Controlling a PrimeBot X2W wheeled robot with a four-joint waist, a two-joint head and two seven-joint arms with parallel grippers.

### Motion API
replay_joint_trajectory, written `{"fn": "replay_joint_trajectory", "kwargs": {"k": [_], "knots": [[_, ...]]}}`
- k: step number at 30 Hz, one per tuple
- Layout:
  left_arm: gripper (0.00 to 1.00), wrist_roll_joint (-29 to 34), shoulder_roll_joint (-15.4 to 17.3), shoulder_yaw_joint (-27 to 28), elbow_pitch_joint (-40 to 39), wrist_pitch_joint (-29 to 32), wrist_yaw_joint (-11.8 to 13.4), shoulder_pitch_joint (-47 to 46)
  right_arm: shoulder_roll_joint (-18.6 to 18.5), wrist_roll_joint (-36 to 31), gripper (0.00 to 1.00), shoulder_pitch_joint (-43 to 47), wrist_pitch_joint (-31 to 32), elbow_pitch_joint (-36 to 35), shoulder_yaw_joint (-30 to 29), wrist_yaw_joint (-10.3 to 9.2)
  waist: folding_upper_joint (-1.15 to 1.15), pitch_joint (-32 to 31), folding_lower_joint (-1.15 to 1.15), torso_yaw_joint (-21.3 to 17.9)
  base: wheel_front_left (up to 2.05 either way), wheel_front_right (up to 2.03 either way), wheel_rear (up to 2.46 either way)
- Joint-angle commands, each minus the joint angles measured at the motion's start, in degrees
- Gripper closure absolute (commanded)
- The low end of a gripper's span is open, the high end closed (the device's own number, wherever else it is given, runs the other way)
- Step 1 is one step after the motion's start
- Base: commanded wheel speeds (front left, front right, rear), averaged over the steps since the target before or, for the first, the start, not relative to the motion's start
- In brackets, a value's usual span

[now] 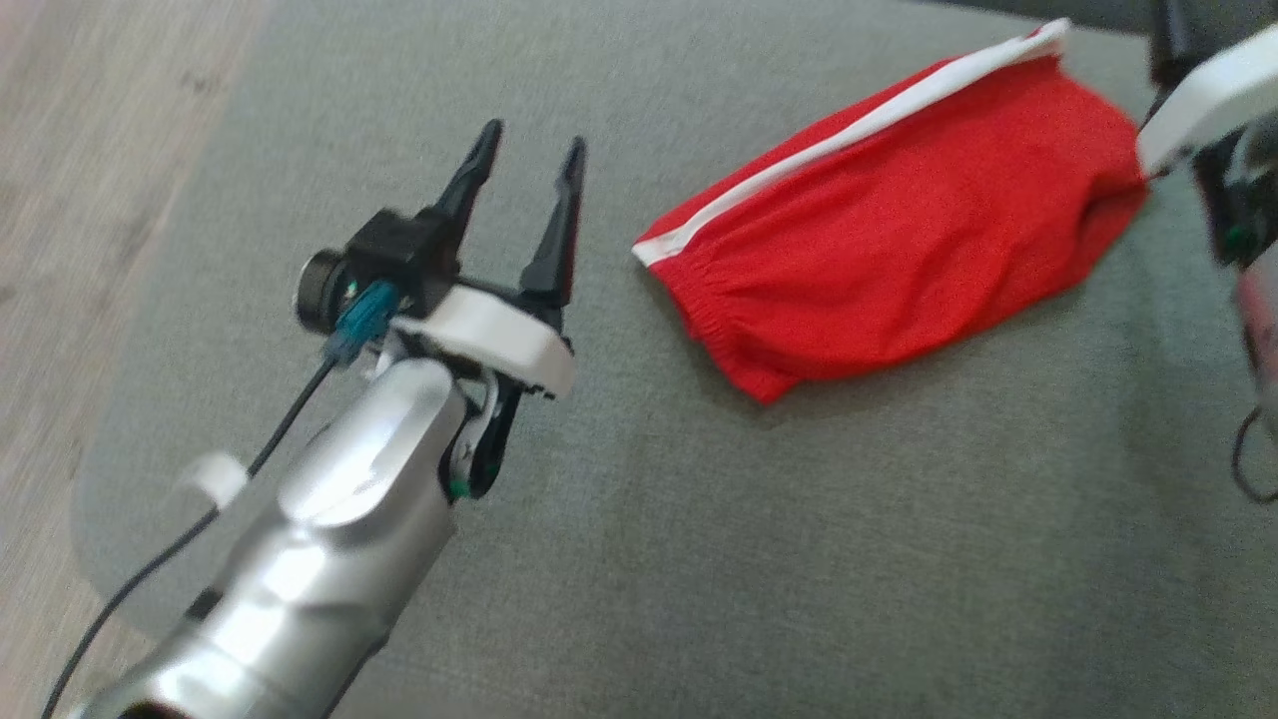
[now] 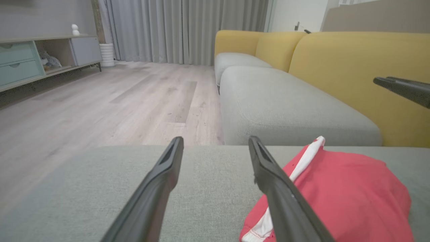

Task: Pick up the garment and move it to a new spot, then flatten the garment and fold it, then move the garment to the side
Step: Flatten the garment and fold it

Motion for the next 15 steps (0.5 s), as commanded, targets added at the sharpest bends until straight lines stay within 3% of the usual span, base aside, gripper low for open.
{"fn": "replay_joint_trajectory", "kwargs": {"k": [1,7,9,15], "knots": [[0.00,1.2,2.2,3.3,-2.9,-0.5,0.8,0.0,0.9,0.6,0.00,1.2,-1.5,-2.2,0.0,-0.05,0.00,-3.2,0.01,-1.9,0.00,0.00,0.00],[0.00,7.2,4.8,11.8,-11.2,-0.5,4.3,9.1,5.2,3.1,0.00,11.1,-4.8,-9.2,-5.3,-0.05,0.00,-8.4,0.01,-5.2,0.00,0.00,0.00],[0.00,9.5,5.3,15.9,-15.0,-0.5,5.2,14.6,7.3,0.6,0.00,18.2,-4.8,-16.9,-8.1,-0.05,0.00,-10.0,0.01,-6.9,0.00,0.00,0.00],[0.00,13.6,4.7,22.7,-19.4,-0.5,4.5,25.2,14.1,-3.6,0.00,34.9,-4.9,-30.3,-14.5,-0.05,0.00,-12.8,0.01,-9.7,0.00,0.00,0.00]]}}
